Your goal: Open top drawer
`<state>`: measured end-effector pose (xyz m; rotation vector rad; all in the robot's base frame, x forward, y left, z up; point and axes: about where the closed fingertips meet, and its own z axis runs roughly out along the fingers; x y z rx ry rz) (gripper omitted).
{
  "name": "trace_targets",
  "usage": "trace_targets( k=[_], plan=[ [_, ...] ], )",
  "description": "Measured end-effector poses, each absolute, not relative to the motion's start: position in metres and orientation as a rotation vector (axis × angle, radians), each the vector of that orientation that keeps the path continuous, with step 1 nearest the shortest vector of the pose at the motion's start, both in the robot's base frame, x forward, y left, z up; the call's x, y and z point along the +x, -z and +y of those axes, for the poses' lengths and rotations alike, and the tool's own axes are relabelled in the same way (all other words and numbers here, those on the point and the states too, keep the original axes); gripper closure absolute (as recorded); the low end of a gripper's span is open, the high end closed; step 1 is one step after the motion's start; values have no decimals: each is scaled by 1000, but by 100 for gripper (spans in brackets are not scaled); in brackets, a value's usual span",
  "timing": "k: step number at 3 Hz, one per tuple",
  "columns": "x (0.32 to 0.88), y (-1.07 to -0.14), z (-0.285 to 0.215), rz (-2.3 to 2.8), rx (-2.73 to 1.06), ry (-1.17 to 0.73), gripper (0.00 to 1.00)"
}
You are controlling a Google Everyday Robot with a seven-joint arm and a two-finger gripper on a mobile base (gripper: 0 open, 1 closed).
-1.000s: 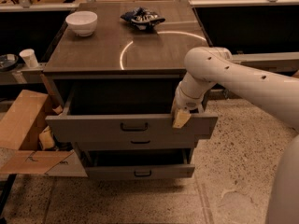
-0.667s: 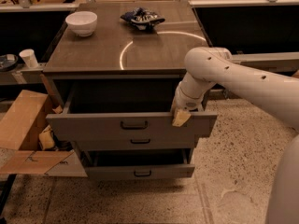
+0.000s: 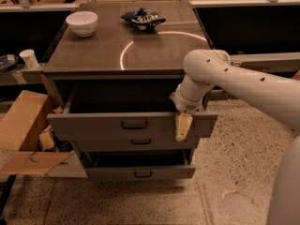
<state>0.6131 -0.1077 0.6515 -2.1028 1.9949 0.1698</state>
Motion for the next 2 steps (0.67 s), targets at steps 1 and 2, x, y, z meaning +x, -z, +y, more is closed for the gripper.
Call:
trace_targets(
  k=[1, 2],
  plan=[
    [584, -641, -102, 1985, -2187, -205, 0],
    [546, -640, -101, 1993, -2267, -238, 0]
  ],
)
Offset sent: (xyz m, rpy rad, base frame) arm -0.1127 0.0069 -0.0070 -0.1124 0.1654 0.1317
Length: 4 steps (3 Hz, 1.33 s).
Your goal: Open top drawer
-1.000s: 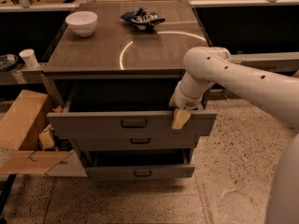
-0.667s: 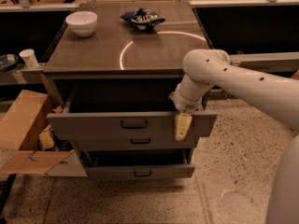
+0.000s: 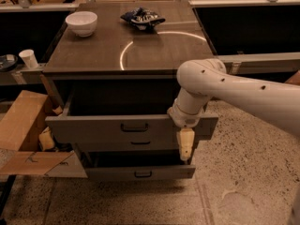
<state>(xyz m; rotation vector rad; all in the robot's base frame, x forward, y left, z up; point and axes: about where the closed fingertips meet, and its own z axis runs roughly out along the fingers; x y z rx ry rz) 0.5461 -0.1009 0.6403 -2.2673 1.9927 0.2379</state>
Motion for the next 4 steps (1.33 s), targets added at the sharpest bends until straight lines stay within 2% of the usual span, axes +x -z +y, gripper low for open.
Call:
trace_targets(
  k=[1, 2, 3, 4],
  plan=[
    [510, -650, -102, 2002, -2305, -237, 19],
    [484, -657, -102, 1995, -2317, -240, 42],
    [480, -663, -102, 1994, -2317, -241, 63],
    [480, -663, -102, 1994, -2317, -241, 50]
  ],
)
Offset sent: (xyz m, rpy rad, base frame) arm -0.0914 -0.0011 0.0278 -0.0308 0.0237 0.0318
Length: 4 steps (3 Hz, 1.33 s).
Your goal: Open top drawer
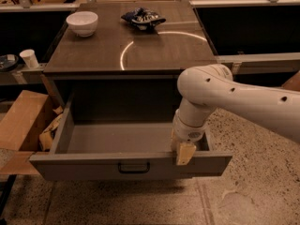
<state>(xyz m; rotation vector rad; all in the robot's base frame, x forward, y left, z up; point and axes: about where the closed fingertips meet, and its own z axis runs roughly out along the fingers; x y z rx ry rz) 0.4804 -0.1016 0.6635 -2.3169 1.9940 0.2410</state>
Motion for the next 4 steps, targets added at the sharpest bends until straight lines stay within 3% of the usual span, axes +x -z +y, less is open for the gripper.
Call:
trace_targets(
  k=[2, 4],
  plan=[
    [480, -664, -102, 1994, -2317, -241, 4],
    [479, -715, -114, 1898, -2299, -193, 0]
  ],
)
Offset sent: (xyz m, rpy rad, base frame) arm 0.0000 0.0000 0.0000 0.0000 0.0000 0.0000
